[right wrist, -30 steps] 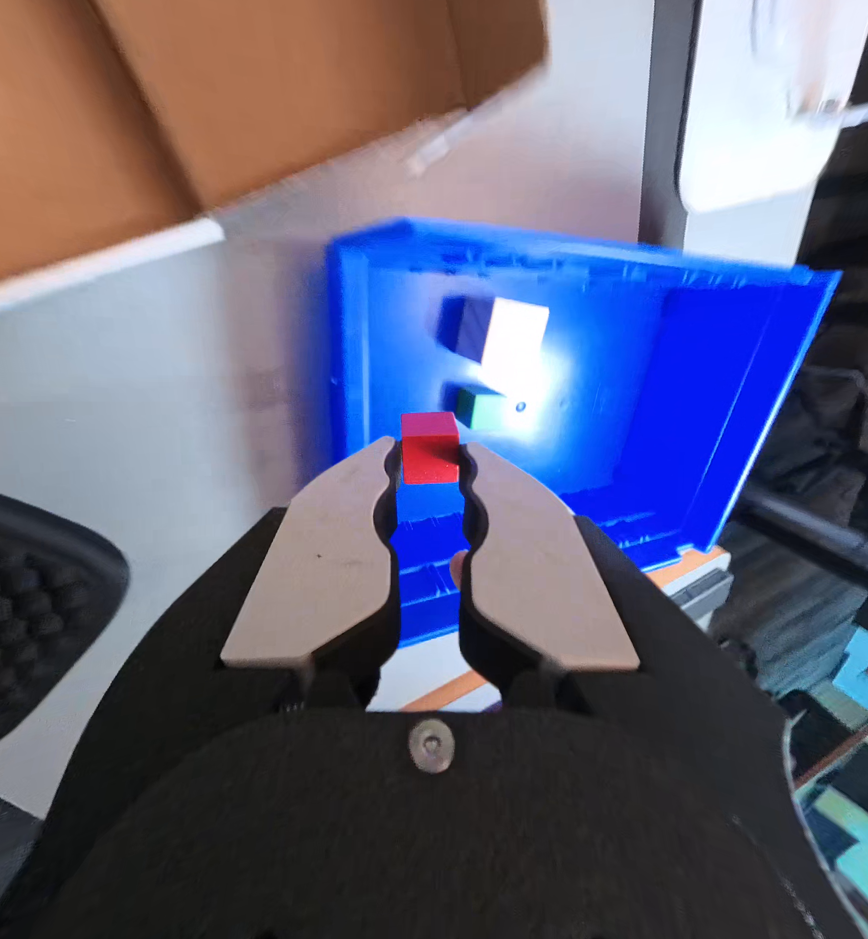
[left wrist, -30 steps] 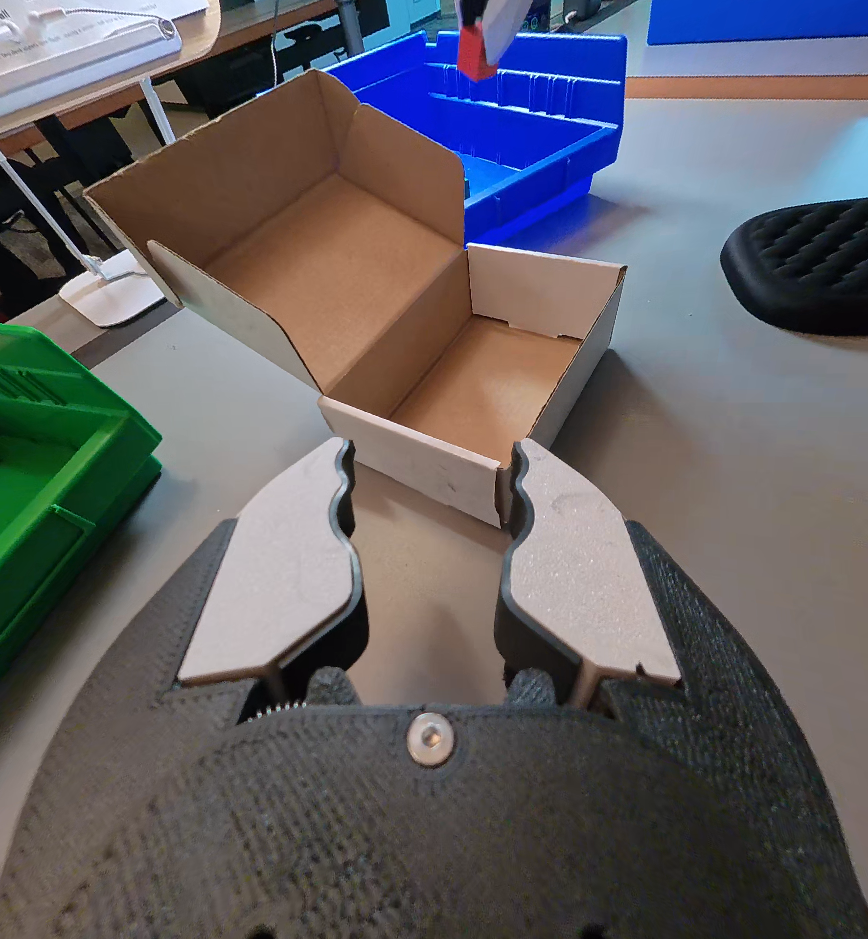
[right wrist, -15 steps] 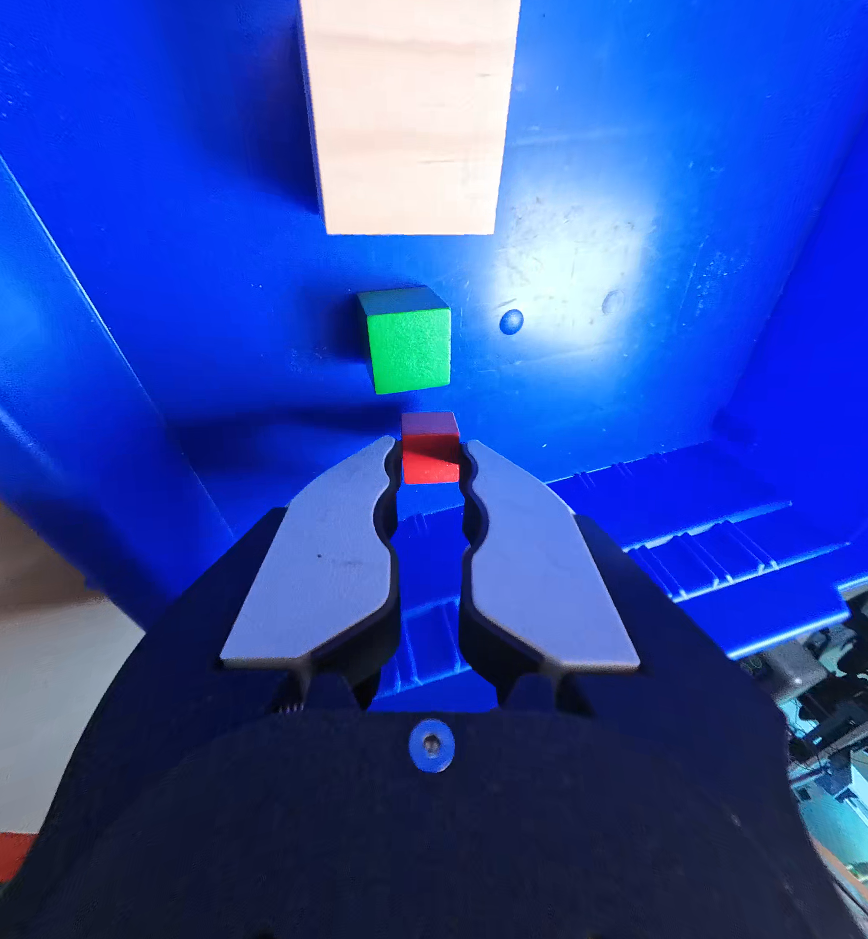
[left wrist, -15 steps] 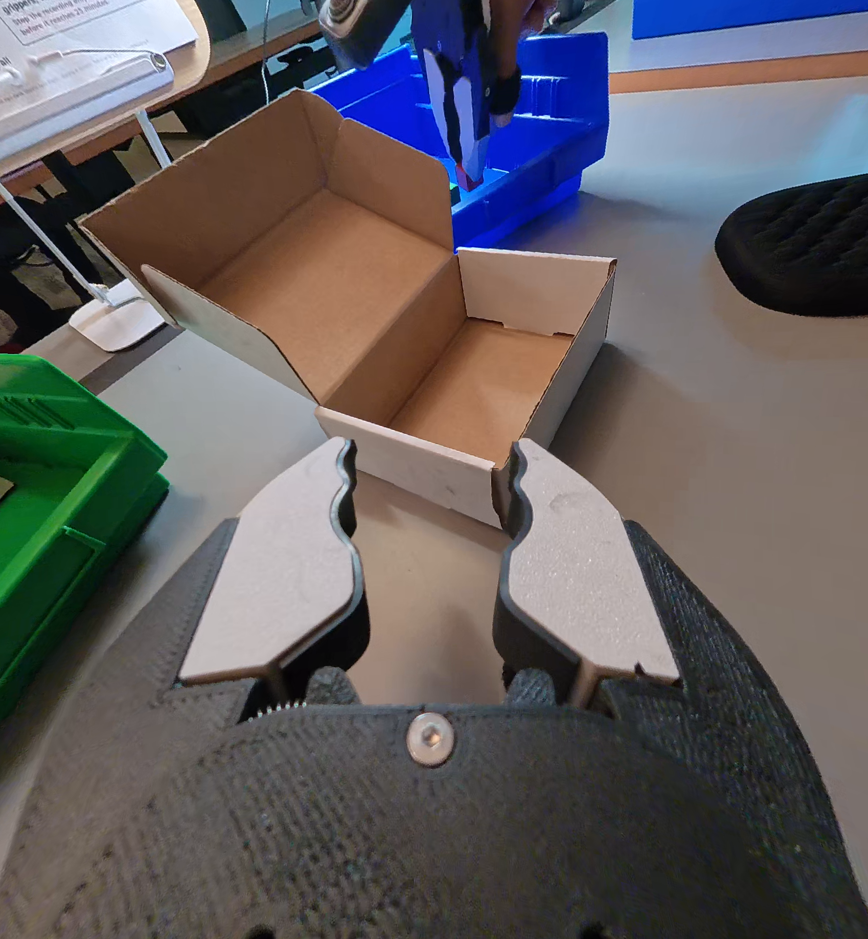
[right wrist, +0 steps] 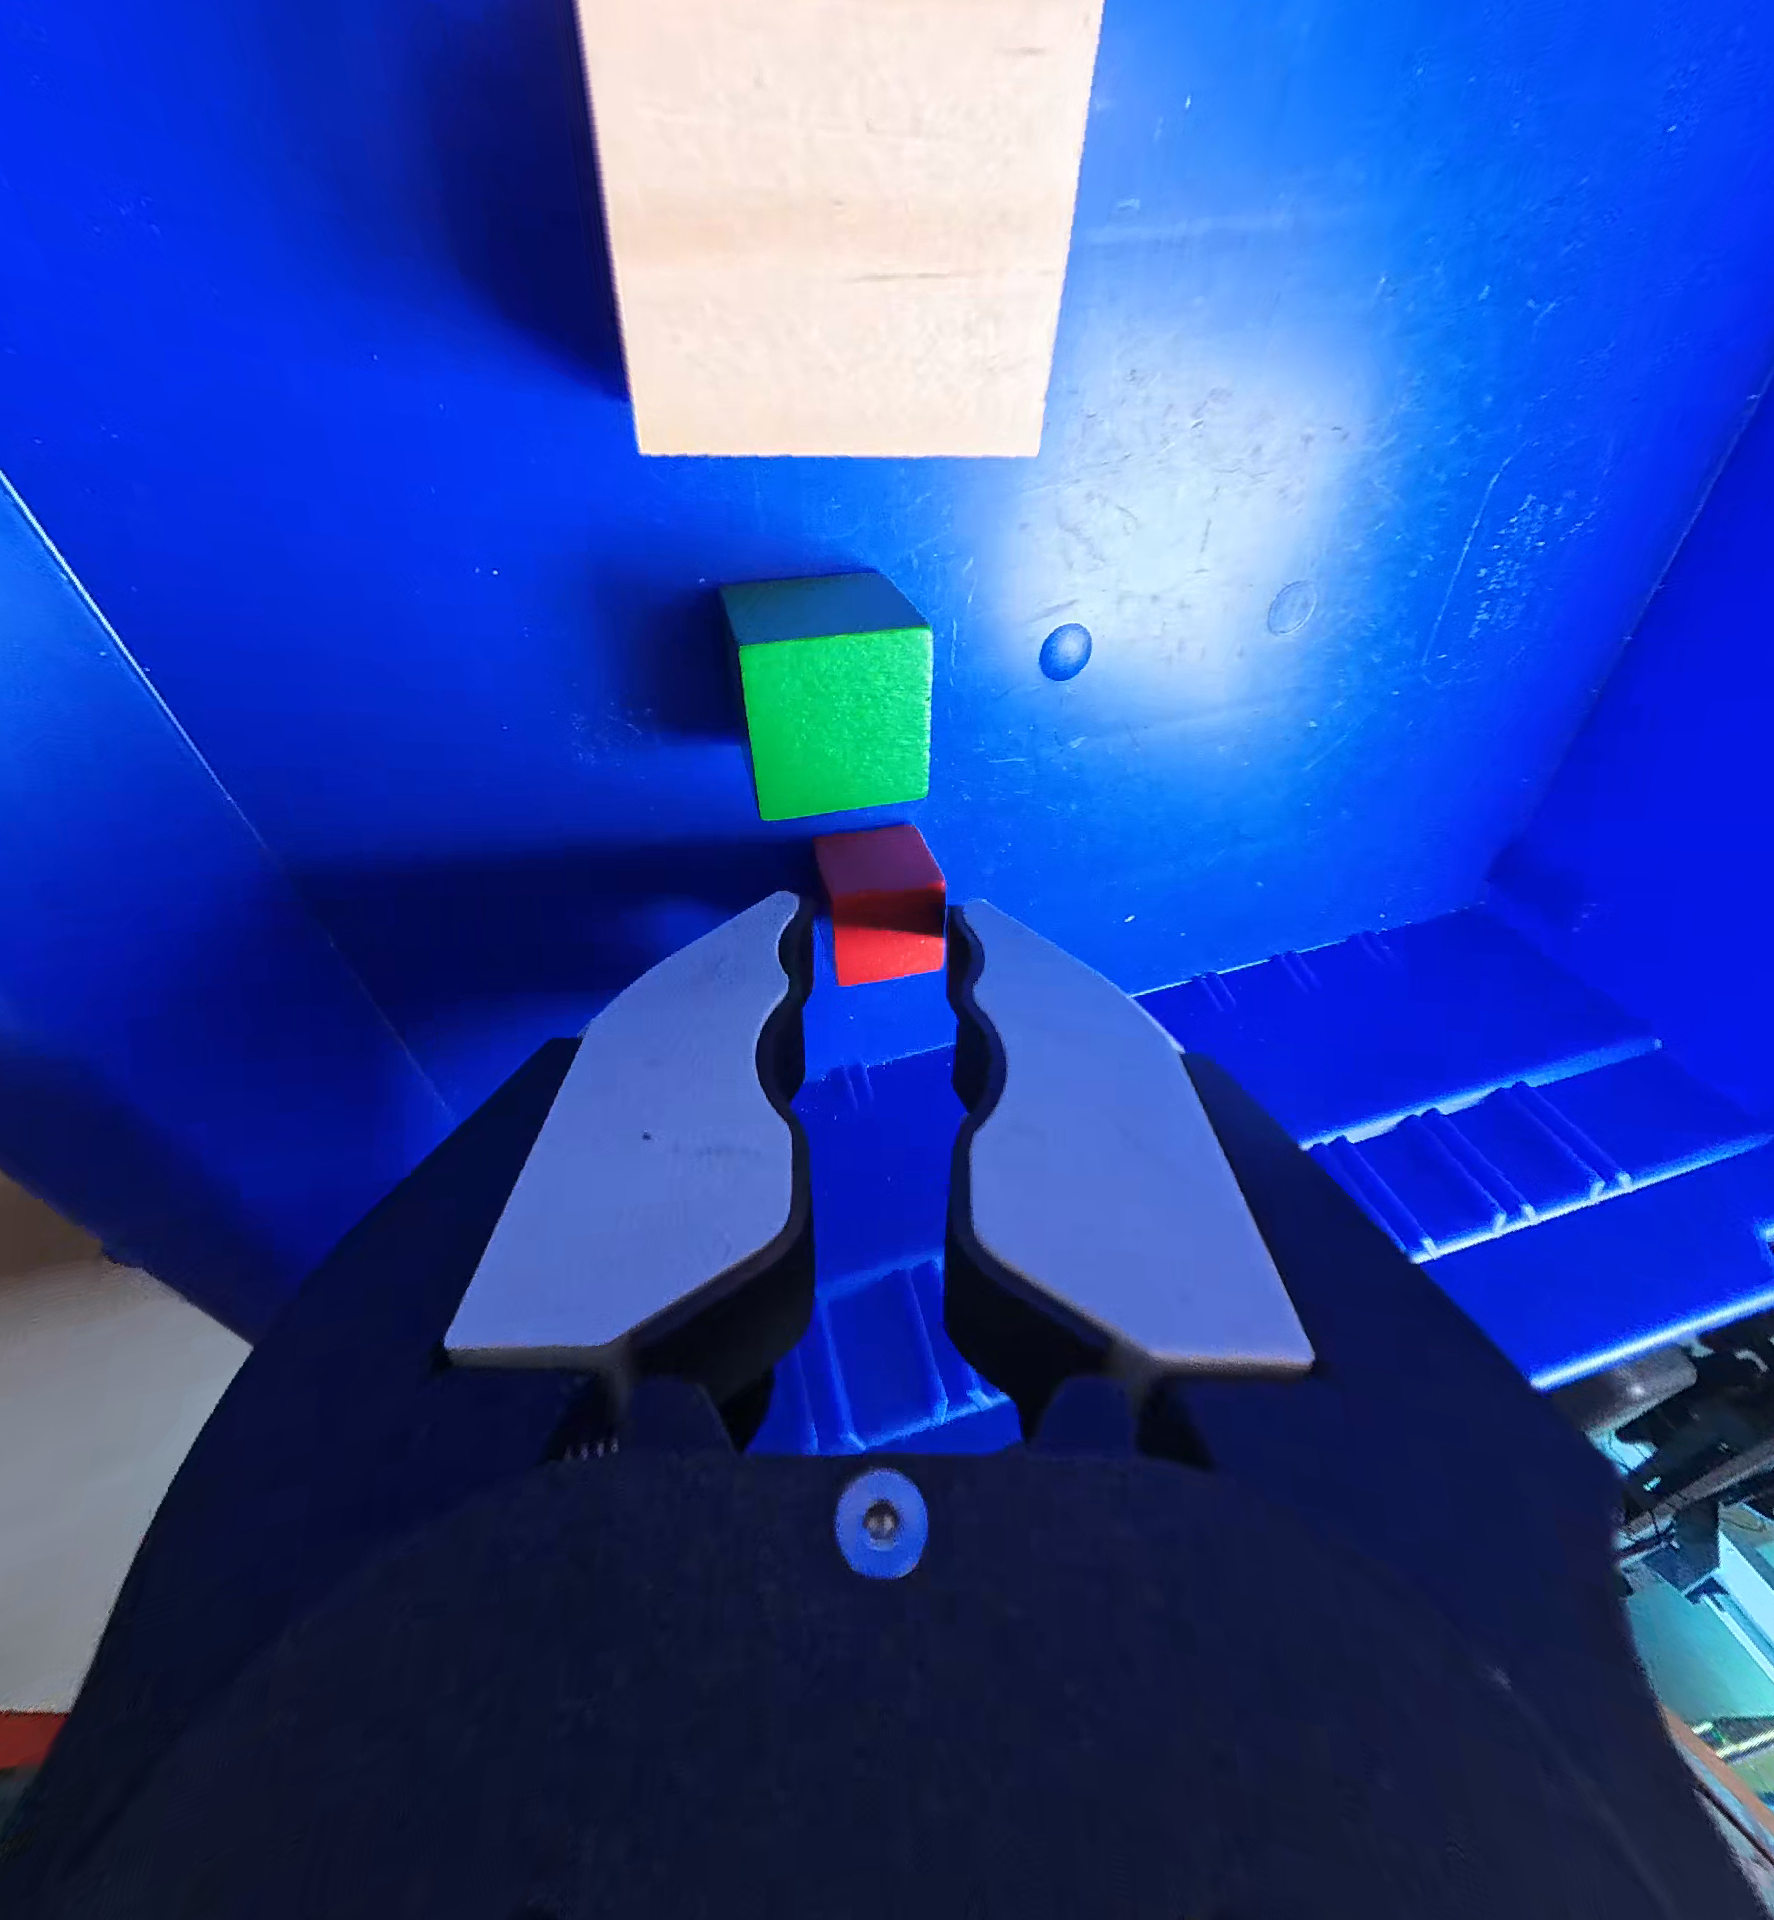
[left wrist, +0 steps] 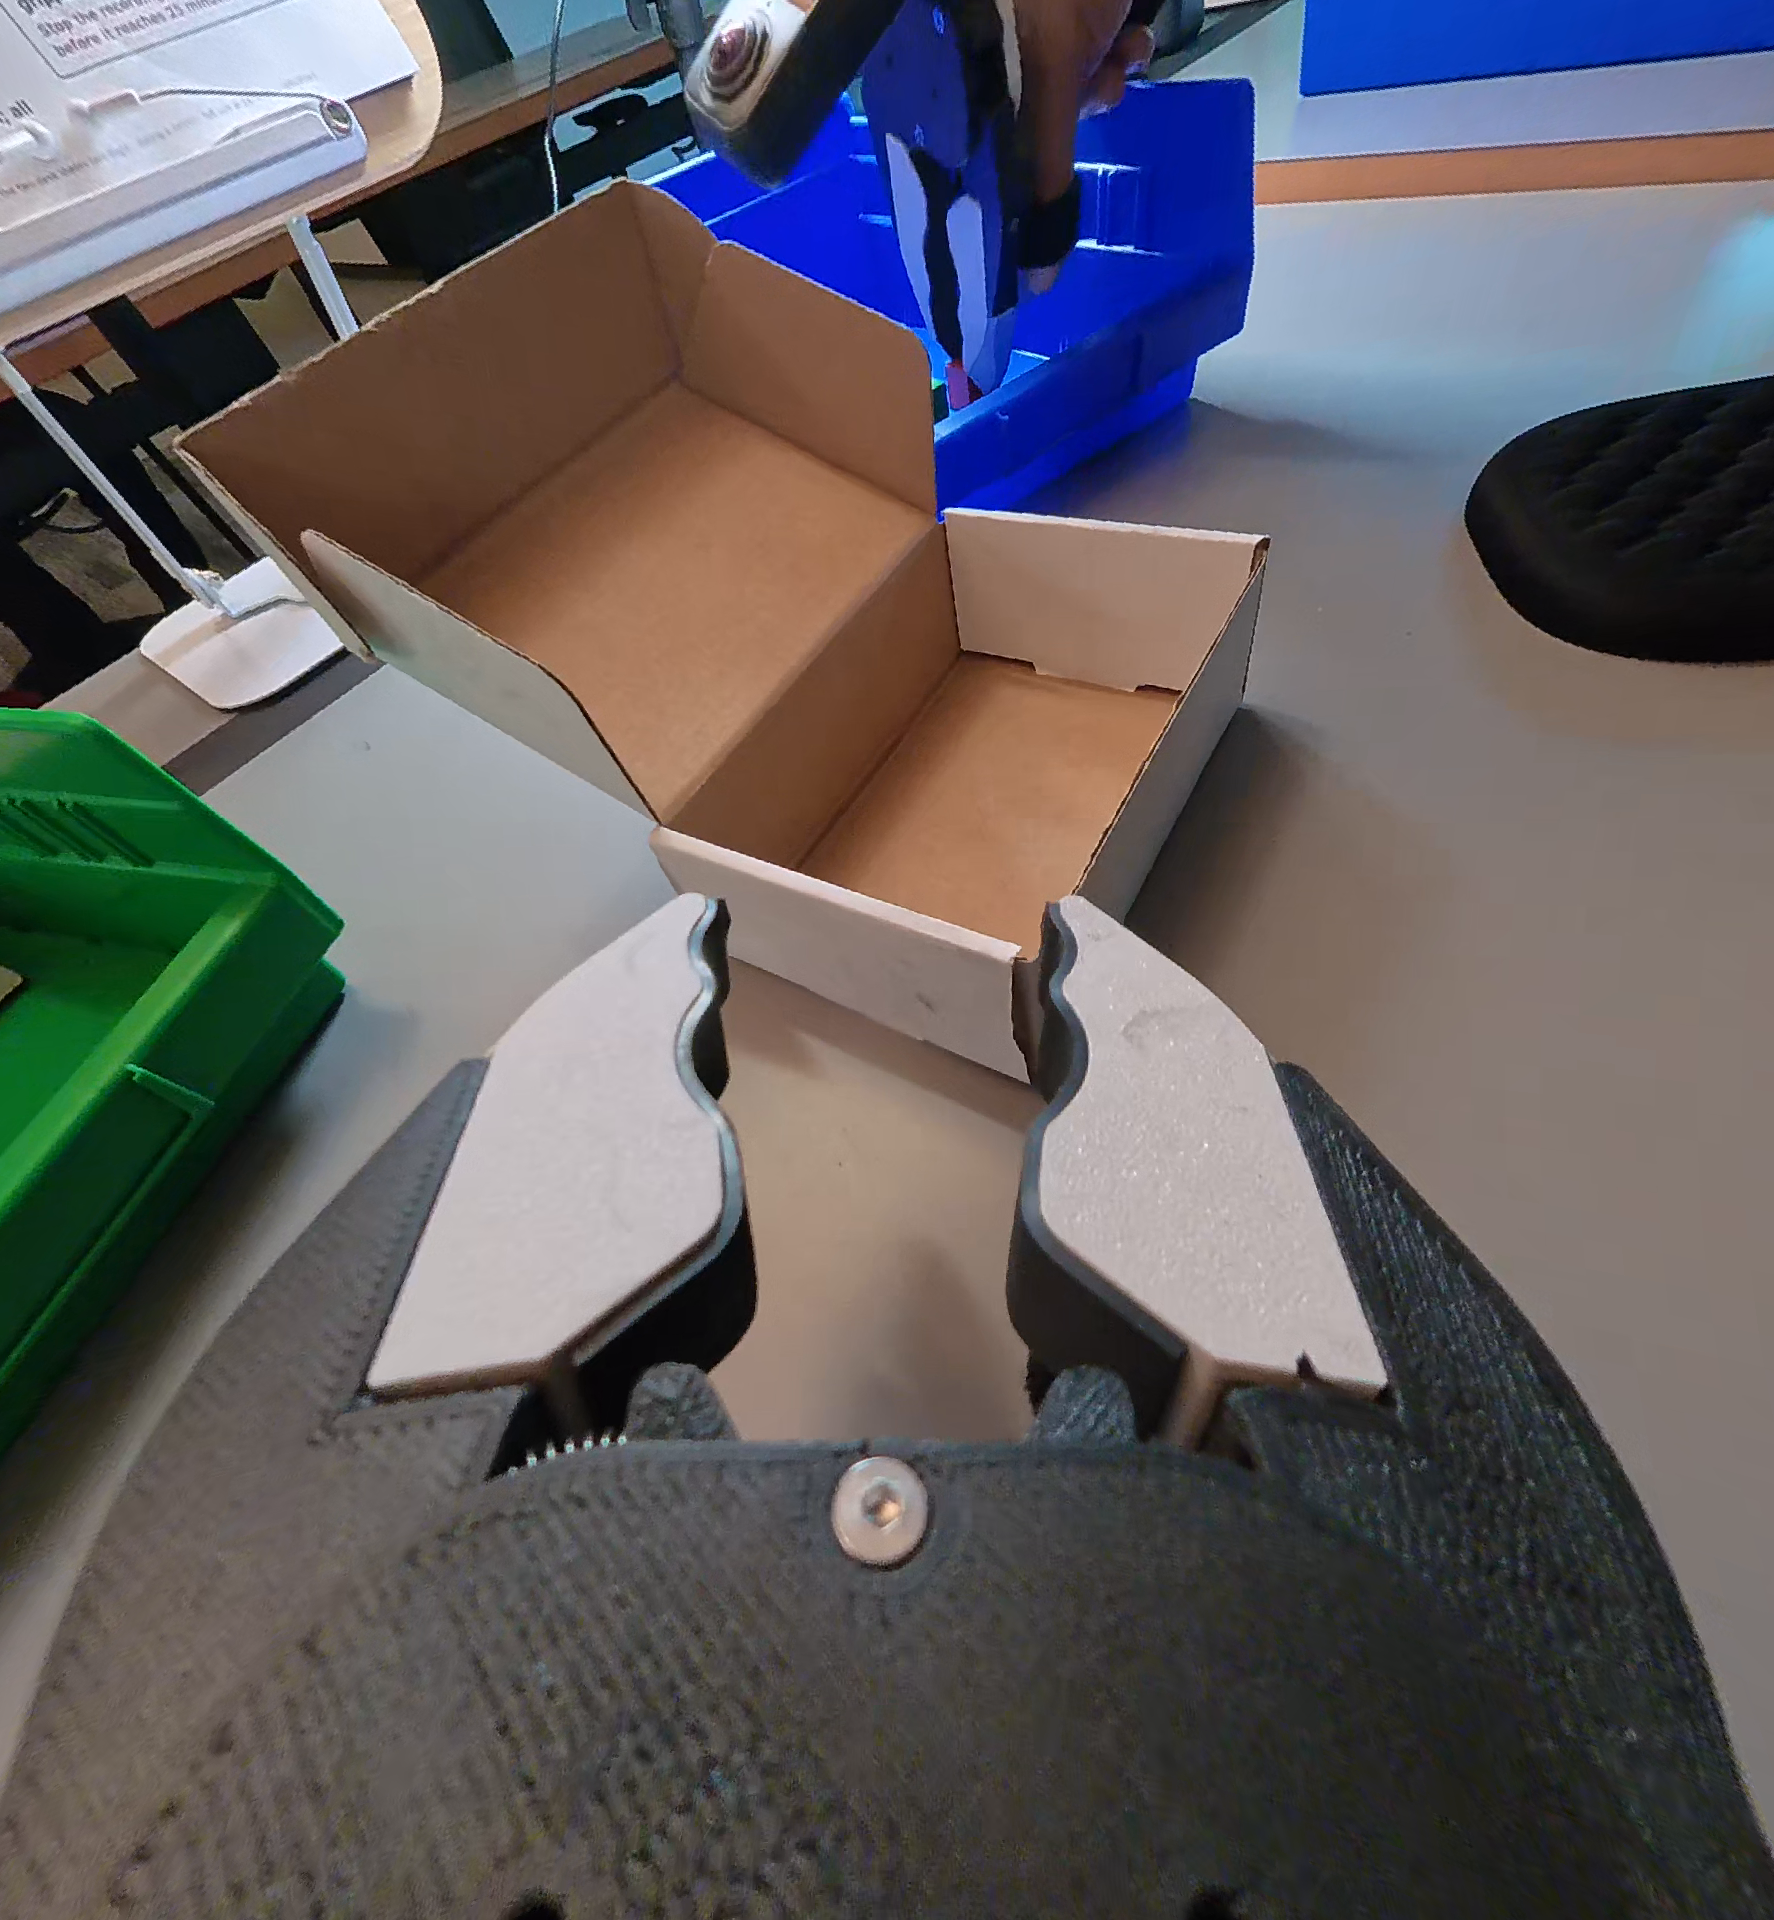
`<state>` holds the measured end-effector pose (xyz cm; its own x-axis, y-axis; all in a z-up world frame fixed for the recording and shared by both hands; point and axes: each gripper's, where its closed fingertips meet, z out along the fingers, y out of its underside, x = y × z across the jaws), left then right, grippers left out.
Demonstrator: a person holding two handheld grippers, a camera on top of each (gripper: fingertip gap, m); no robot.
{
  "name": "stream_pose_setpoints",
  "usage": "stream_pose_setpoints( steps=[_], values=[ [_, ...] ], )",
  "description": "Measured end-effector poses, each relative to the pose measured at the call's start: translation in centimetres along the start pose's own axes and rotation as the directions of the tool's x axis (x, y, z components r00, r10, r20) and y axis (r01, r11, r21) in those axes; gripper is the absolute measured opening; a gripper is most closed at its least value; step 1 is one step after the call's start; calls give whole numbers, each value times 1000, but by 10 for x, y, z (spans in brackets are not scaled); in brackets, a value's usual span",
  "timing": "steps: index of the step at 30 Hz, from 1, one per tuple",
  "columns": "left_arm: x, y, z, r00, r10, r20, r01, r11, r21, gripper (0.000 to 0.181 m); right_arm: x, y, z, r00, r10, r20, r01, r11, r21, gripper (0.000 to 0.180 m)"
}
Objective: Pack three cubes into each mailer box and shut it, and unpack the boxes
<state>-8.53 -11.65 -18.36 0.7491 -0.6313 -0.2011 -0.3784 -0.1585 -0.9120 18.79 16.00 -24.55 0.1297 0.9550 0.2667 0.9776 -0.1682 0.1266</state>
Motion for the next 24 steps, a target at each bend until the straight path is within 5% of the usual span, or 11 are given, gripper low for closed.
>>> stream_pose_setpoints(
  steps=[4, 9, 17, 24],
  values=[
    [0, 0, 0, 1000, -3, -1, 3, 1000, 0, 57, 1, -7, -18, 999, 11, -40, -8, 997, 82, 29],
    [-1, 0, 0, 1000, -11, 0, 11, 1000, 3, 56, -4, -41, -75, 983, 105, -150, -35, 914, 404, 29],
    [-4, -1, 1, 999, -40, -1, 40, 999, 11, 56, -71, -71, -143, 942, 324, -83, -106, 524, 845, 33],
    [-24, -15, 11, 963, -257, -79, 261, 964, 50, 56, -117, -87, -170, 915, 323, 242, -312, 186, 932, 34]
  ],
)
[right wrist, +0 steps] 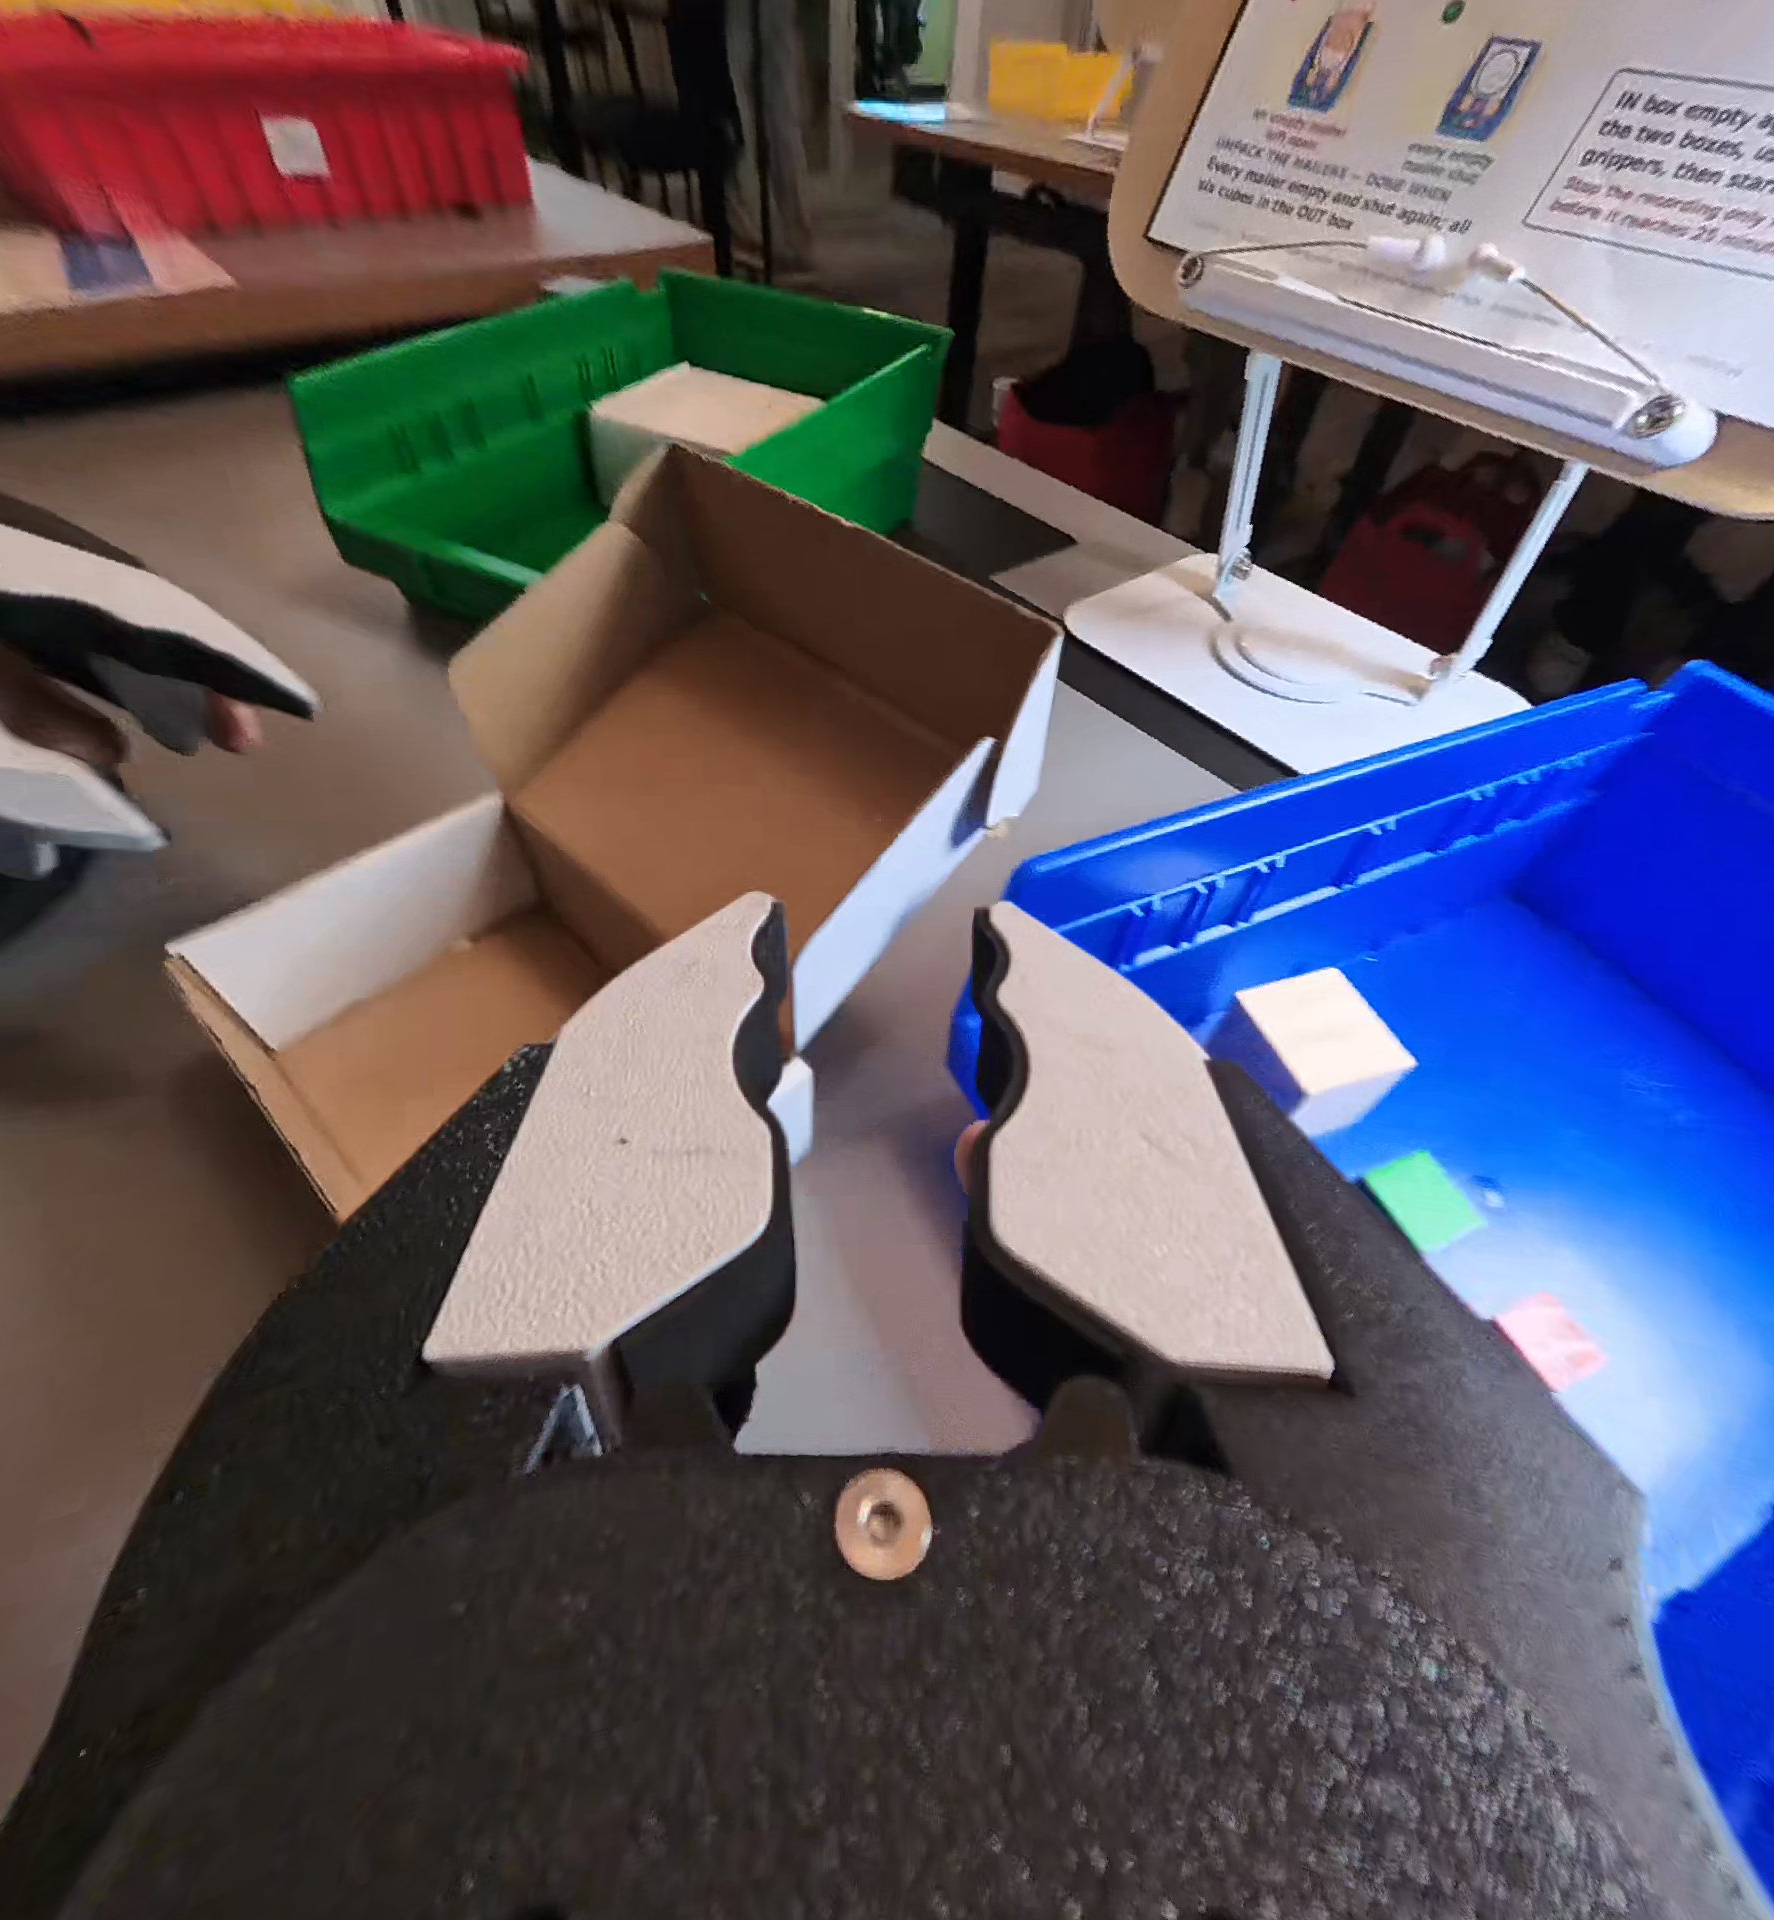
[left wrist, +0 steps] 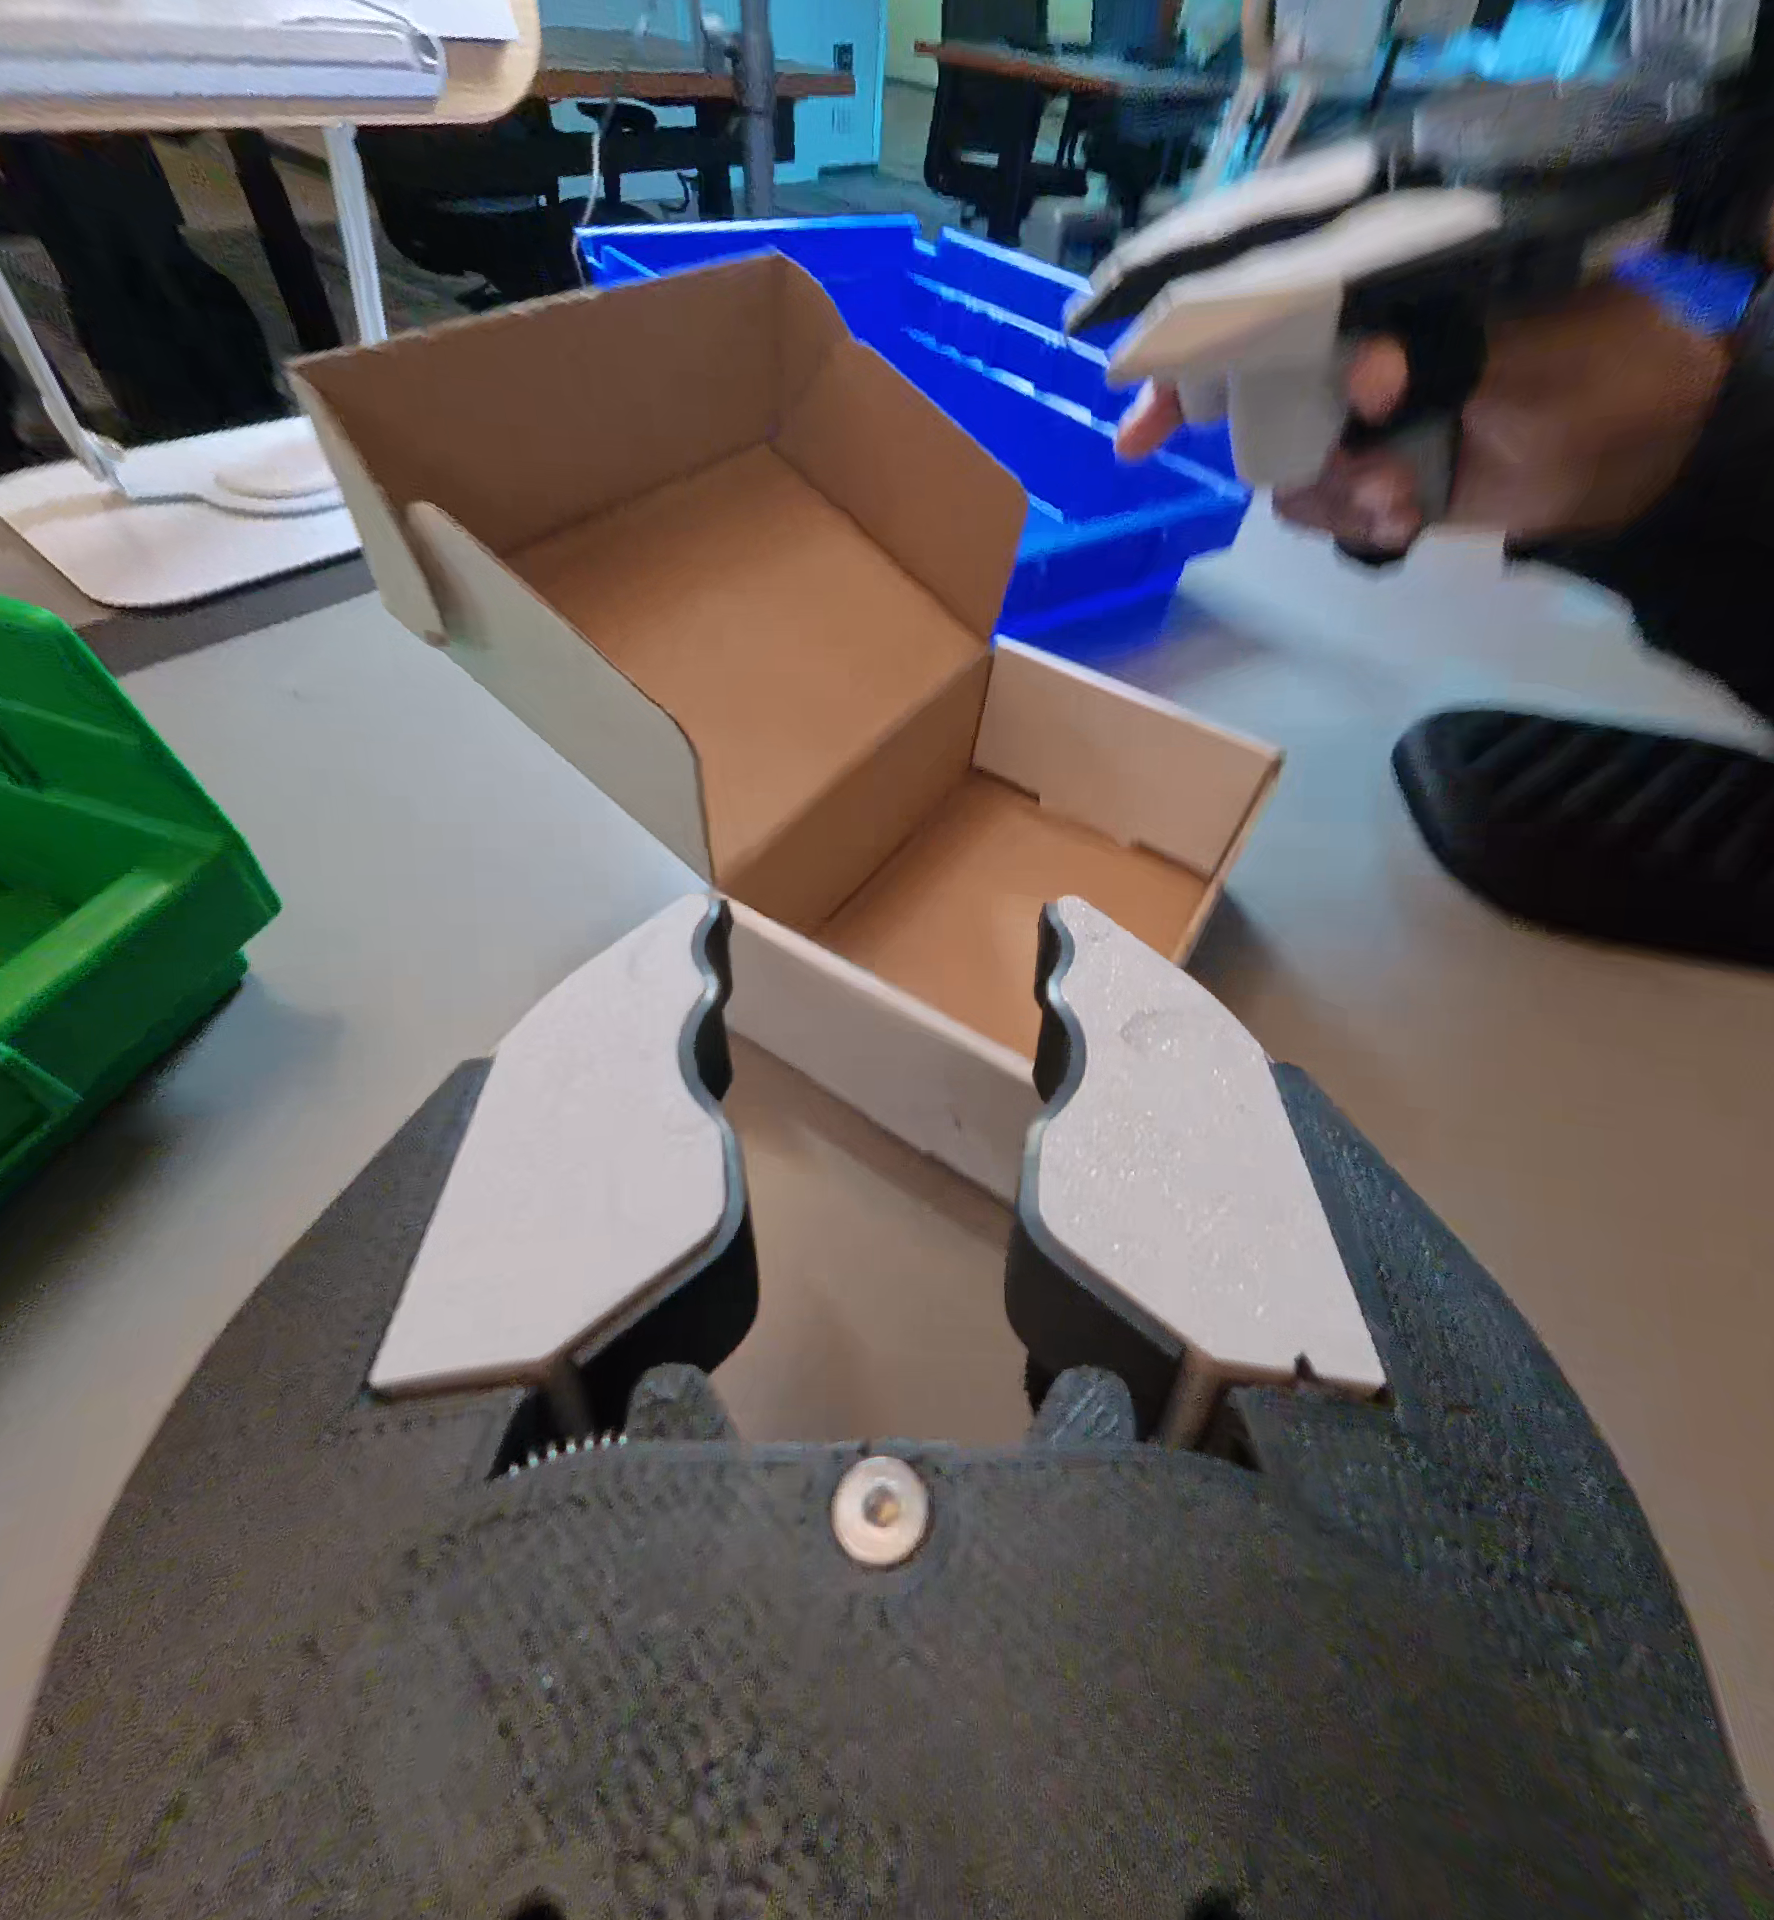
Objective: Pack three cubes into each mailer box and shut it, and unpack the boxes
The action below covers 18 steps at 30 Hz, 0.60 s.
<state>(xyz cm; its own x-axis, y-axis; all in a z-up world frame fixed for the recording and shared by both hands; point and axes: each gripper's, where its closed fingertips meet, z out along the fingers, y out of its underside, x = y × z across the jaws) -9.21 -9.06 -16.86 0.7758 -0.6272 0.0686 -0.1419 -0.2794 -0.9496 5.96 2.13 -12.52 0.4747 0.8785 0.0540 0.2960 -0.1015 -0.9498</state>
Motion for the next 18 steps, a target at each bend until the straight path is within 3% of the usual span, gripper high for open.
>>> stream_pose_setpoints(
  steps=[6, 8, 10, 14, 18],
  values=[
    [-46, -31, 32, 979, -205, -3, 205, 978, 21, 52, -7, 11, 33, 998, 53, -34, -55, 996, -71, 34],
    [-57, -33, 44, 976, -216, 11, 216, 976, 3, 47, -8, 14, 42, 998, 56, -42, -59, 996, -68, 24],
    [-59, -32, 52, 979, -203, -10, 203, 979, -26, 39, -15, 12, 45, 999, 8, -39, -9, 1000, -28, 10],
    [-55, -36, 54, 991, -130, -27, 130, 992, -1, 23, -30, 12, 39, 983, -178, -39, 178, 984, -3, 10],
    [-40, -35, 37, 997, 30, -64, -26, 998, 60, 20, -57, 14, 20, 970, -236, 49, 234, 971, 51, 9]
  ],
)
